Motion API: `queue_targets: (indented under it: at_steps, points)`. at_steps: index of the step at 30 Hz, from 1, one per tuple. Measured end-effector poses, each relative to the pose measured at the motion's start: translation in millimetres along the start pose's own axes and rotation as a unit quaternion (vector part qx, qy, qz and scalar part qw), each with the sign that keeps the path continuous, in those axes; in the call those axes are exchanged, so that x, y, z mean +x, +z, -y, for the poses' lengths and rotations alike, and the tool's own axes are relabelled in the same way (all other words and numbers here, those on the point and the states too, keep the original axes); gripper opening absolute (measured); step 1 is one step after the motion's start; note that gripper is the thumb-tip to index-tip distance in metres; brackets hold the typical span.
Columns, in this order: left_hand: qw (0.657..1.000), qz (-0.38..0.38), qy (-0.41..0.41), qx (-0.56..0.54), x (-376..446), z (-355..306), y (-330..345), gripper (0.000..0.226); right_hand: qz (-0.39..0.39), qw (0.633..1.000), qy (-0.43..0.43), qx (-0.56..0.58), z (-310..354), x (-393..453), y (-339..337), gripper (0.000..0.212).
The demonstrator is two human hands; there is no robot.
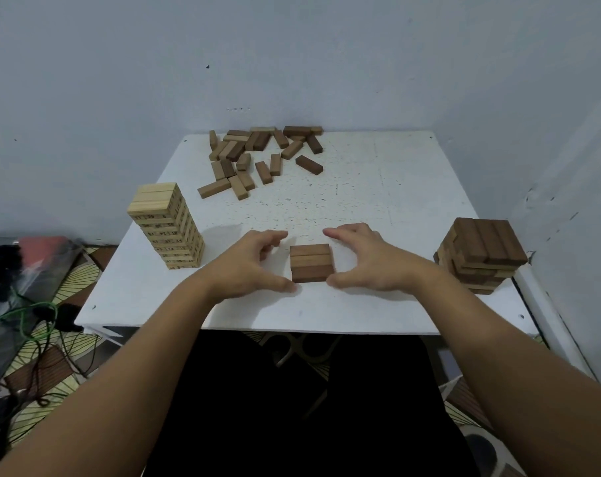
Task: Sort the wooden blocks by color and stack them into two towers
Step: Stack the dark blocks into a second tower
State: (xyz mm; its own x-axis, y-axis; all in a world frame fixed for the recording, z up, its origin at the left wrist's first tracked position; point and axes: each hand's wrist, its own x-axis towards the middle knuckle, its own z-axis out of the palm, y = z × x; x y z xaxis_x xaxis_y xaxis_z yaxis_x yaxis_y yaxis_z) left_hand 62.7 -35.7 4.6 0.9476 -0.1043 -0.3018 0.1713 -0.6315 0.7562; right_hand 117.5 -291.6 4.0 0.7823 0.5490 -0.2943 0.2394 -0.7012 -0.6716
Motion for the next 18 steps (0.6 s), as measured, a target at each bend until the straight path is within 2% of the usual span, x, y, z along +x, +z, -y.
queue_targets:
  at_steps: [2, 5, 8, 12, 18]
  points:
    - [0.999, 0.001, -0.004, 0.039, 5.7, 0.4, -2.3, 0.102, 0.013, 1.0, 0.005, -0.02, -0.1, 3.7, -2.9, 0.094]
    - [0.997, -0.011, 0.002, 0.079, 11.2, 3.0, -1.2, 0.092, 0.004, 0.999, 0.005, -0.041, -3.2, 8.1, -1.0, 0.086]
    - [0.997, -0.034, 0.014, 0.071, 11.8, 6.5, 2.1, 0.076, -0.016, 0.999, -0.001, -0.035, -4.8, 8.2, 1.8, 0.076]
    - [0.996, -0.054, 0.036, 0.058, 10.6, 6.5, 4.5, 0.069, -0.035, 0.998, -0.017, -0.047, -1.7, 7.2, 3.2, 0.069]
    - [0.99, -0.097, 0.084, 0.052, 0.5, -16.2, -9.7, 0.065, -0.076, 0.992, -0.067, -0.078, 24.2, -5.3, -20.8, 0.078]
